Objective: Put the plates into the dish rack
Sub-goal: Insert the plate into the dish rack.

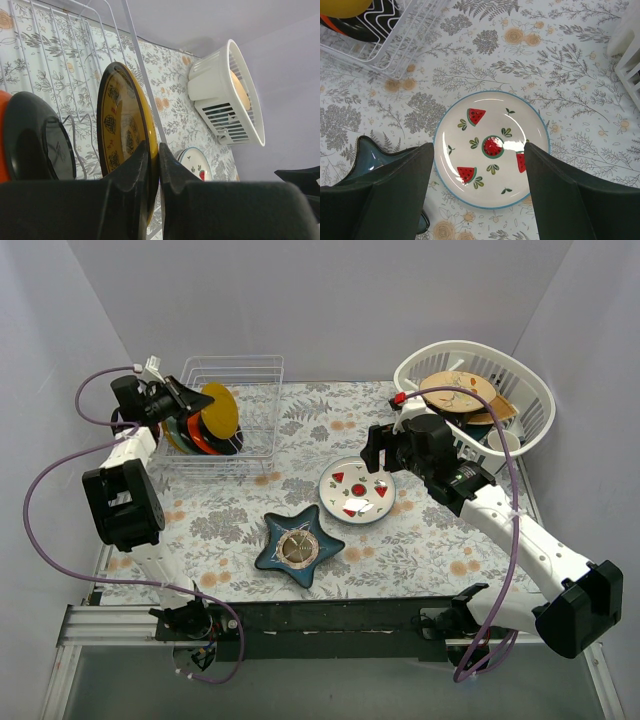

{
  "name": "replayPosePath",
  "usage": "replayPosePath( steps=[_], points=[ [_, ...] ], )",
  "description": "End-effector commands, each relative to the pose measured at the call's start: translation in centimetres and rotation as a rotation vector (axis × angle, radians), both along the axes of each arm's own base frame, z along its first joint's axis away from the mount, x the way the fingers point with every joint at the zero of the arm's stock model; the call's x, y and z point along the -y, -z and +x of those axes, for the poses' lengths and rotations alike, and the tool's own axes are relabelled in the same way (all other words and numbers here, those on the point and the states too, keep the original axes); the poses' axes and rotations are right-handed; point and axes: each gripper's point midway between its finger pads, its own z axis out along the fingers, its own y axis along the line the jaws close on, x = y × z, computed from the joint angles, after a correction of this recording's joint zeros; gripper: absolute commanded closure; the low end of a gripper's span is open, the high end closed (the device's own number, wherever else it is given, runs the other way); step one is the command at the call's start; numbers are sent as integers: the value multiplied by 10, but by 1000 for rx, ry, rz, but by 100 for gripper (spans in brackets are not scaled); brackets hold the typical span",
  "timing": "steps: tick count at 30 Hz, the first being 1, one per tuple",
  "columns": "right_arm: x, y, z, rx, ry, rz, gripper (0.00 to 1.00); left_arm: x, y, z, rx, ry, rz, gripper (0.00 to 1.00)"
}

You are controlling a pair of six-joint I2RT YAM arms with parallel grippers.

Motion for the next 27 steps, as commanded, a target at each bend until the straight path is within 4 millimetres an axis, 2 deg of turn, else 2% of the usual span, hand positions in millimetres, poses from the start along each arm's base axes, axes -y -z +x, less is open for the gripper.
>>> replayPosePath(
  steps=[1, 14, 27],
  points=[
    [-5, -10, 6, 29, -4, 40, 19, -6, -42, -4, 103, 0, 35, 100],
    [-2, -9, 5, 27, 5, 35, 19, -5, -14, -7, 61, -5, 26, 100],
    [2, -7, 2, 28, 13, 29, 19, -7, 24, -4, -6, -28, 9, 100]
  ],
)
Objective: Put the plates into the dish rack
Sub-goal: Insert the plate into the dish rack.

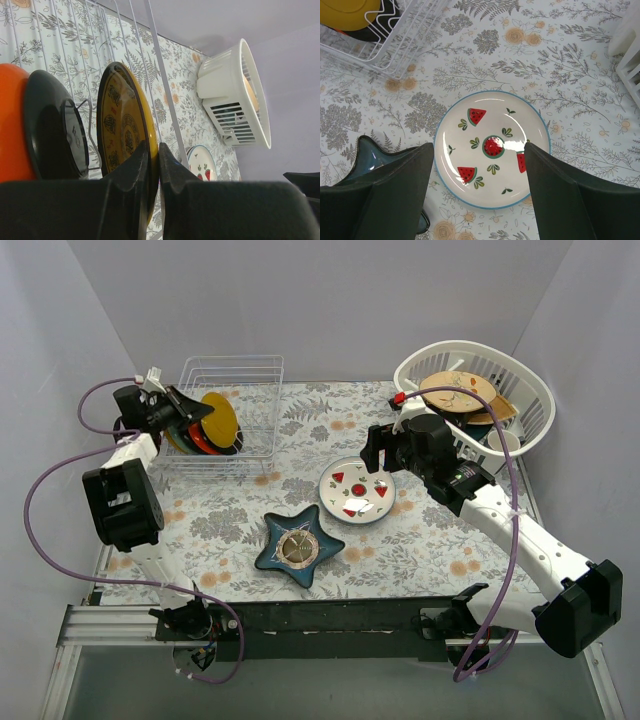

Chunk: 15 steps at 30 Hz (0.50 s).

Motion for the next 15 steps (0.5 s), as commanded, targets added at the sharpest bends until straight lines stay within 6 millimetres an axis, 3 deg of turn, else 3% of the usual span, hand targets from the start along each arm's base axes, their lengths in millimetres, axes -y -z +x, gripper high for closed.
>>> replayPosePath(
  steps=[1, 9, 15],
  points=[
    [3, -9, 2, 32, 17, 31, 19, -2, 0, 3, 33, -2, 12, 100],
    [2, -11, 0, 32, 11, 36, 19, 9, 32, 10, -30, 1, 6, 100],
    [6, -13, -2, 36, 23, 33, 19, 19, 46, 15, -55, -4, 1, 100]
  ],
)
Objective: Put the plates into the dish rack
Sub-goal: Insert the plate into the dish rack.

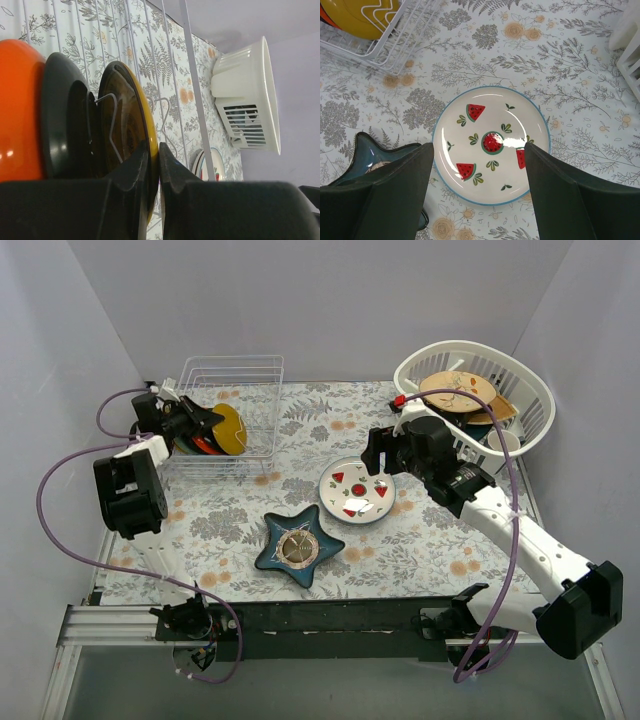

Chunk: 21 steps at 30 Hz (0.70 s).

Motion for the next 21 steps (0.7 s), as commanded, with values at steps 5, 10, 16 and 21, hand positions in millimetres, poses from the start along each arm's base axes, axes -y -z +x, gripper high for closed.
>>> replayPosePath(
  steps=[5, 10, 16, 21],
  points=[
    [5, -17, -1, 45, 23, 38, 19, 11, -3, 5, 30, 2, 21, 100],
    [5, -17, -1, 44, 18, 40, 19, 10, -7, 5, 32, -2, 34, 97],
    [3, -15, -2, 39, 11, 43, 19, 4, -31, 8, 78, -37, 83, 74],
    [2, -14, -4, 37, 5, 52, 19, 0, -61, 10, 123, -62, 121, 61]
  ],
)
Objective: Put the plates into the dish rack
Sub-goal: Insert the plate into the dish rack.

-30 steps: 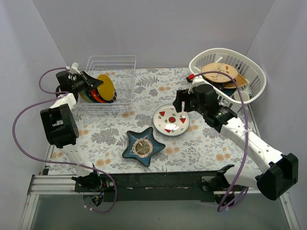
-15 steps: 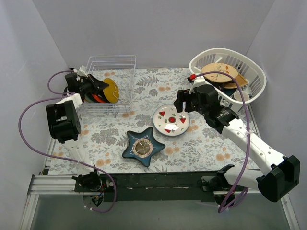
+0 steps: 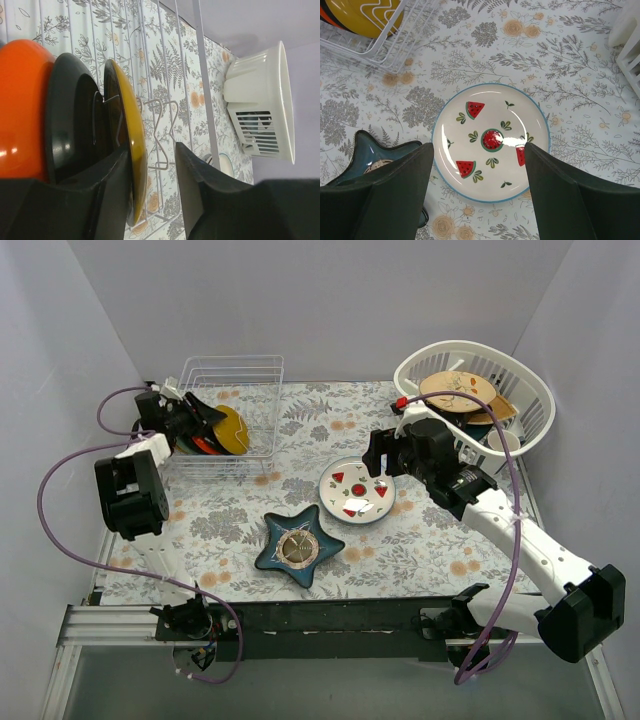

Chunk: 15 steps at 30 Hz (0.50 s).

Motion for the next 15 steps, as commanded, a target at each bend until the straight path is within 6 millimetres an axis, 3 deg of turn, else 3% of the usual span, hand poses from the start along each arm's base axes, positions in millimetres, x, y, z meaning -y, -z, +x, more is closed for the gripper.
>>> replayPosePath(
  steps=[1, 11, 15],
  points=[
    [-1, -14, -1, 34, -1, 52, 19, -6, -71, 5, 148, -28, 82, 60],
    [0, -17, -3, 42, -2, 60, 19, -22, -155, -3, 292, -136, 212, 54],
    [0, -19, -3, 46, -1, 62, 18, -27, -163, -9, 268, -163, 247, 54]
  ],
)
